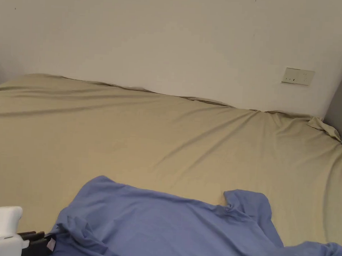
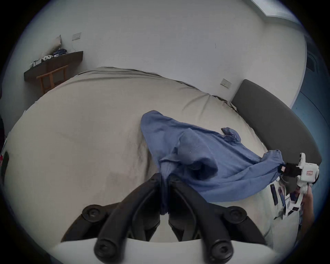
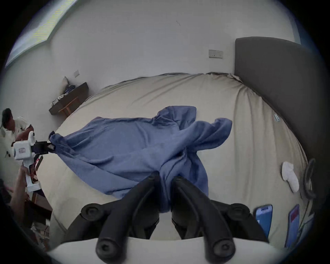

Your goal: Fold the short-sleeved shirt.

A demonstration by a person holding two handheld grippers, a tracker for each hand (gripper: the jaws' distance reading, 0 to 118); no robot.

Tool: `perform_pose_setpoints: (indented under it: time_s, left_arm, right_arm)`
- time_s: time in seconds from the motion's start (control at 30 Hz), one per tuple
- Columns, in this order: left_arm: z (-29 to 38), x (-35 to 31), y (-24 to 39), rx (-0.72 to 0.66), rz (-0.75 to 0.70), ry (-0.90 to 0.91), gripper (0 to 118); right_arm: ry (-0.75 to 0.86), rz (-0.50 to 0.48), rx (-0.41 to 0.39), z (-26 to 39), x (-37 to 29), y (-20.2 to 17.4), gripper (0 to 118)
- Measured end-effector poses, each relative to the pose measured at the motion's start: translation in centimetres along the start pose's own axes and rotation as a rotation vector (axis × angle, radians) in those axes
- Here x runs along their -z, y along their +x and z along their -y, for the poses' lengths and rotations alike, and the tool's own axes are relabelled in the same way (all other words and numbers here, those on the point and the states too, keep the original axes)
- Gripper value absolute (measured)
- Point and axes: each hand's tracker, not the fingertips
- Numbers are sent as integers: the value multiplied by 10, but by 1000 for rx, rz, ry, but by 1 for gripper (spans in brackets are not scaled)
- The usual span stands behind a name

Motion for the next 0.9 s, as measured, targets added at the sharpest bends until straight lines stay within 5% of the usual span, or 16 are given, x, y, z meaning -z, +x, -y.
perform_pose_setpoints:
  time_s: [0.37, 0.6, 0.67, 0.73, 0.77, 0.8, 0.83, 0.87, 0.9]
  left_arm:
    - [121, -67, -18, -223, -20, -141, 5]
    - [131, -53, -33, -278, -44, -152, 5]
    - [129, -53, -38, -327, -11, -167, 5]
    - [125, -61, -37, -384, 9, -164, 28]
    - [121, -70, -33, -381, -2, -153, 50]
    - [116, -82, -30, -365, -37, -112, 63]
    - [112, -92, -27, -350, -53, -89, 63]
    - [107, -106, -20, -299, -67, -38, 96]
    - [103, -123, -14, -263, -49, 67, 106]
  right_arm:
    - [-125, -27, 48, 98, -44, 12, 12]
    - [-159, 6, 65, 136, -24, 31, 13]
    - [-145, 9, 86, 141, -23, 34, 21]
    - [-134, 13, 99, 140, -29, 30, 78]
    - [-124, 72, 86, 137, -35, 27, 90]
    - [-108, 112, 68, 134, -44, 24, 93]
    - [-65, 104, 58, 131, -54, 21, 93]
    - [11, 83, 56, 127, -68, 17, 94]
    - [86, 71, 58, 122, -80, 12, 94]
